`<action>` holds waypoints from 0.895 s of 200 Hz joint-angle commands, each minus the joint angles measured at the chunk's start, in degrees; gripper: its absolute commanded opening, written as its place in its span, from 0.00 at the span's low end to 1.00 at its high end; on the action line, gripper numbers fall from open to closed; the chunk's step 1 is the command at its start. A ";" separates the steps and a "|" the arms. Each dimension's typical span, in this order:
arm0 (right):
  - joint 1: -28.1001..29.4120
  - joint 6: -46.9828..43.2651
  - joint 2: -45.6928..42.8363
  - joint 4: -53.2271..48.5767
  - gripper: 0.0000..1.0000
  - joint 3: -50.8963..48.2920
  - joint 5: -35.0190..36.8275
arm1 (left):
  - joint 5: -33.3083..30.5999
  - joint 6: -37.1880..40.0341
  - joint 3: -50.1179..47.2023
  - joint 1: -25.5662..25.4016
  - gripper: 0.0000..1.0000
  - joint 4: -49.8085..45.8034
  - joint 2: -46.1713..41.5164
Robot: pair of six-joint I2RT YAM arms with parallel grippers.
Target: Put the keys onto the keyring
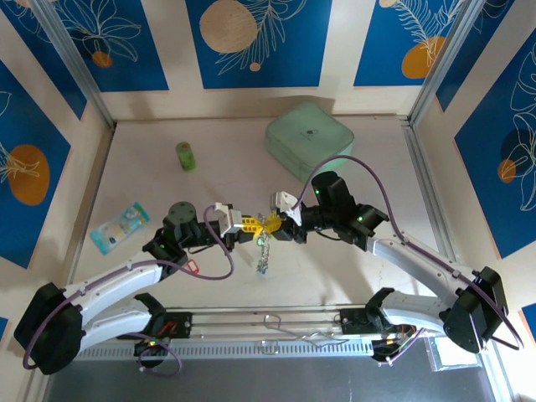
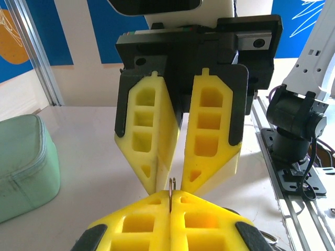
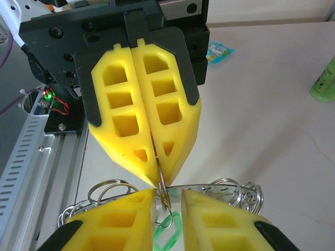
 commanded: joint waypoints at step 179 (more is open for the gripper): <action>7.79 -15.64 7.35 -27.63 0.00 18.02 14.36 | 0.38 13.09 9.45 -1.18 0.22 -24.90 -0.96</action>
